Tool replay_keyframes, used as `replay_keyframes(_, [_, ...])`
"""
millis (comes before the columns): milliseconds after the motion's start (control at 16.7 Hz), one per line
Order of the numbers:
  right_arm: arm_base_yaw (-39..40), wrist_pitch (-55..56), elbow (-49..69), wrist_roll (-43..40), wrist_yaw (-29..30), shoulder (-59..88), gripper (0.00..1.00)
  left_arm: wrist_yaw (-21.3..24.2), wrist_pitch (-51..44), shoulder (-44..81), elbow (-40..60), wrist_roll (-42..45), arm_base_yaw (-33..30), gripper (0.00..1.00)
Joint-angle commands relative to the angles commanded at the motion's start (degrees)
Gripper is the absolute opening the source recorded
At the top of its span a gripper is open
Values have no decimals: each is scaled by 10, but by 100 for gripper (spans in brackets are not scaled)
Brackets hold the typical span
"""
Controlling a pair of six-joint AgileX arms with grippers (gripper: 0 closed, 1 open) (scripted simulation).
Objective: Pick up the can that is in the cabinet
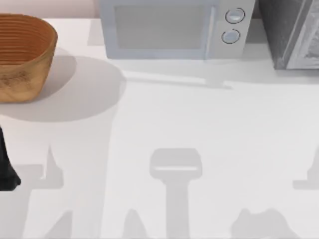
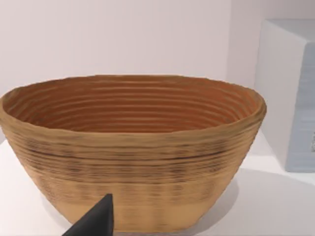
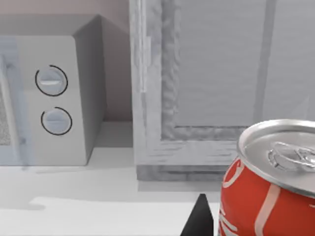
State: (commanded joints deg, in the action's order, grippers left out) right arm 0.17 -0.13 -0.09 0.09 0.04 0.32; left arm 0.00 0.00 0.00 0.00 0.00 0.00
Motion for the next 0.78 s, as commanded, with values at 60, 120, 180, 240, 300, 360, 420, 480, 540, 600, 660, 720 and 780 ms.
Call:
replay_keyframes(60, [0,0,0,0,0,0,0,0,0,0,0,0,0,100])
replay_keyframes(120, [0,1,0,0,0,1,0,0,0,0,0,0,0,100])
replay_keyframes(180, [0,9,4,1,-4,12,0,0,0,0,0,0,0,100])
replay_keyframes(240, [1,18,8,2,-8,25,0,0,0,0,0,0,0,100])
replay_keyframes(300, [2,33,14,3,-17,47,0,0,0,0,0,0,0,100])
replay_keyframes(360, [3,49,21,5,-25,72,0,0,0,0,0,0,0,100])
replay_keyframes(420, [4,68,30,7,-35,105,0,0,0,0,0,0,0,100])
replay_keyframes(480, [5,89,39,10,-46,139,0,0,0,0,0,0,0,100])
replay_keyframes(540, [6,110,49,13,-57,174,0,0,0,0,0,0,0,100])
replay_keyframes(600, [6,132,59,16,-68,210,0,0,0,0,0,0,0,100])
replay_keyframes(660, [7,153,68,19,-79,247,0,0,0,0,0,0,0,100])
replay_keyframes(720, [6,173,76,20,-90,282,0,0,0,0,0,0,0,100])
replay_keyframes(780, [6,192,84,22,-101,317,0,0,0,0,0,0,0,100])
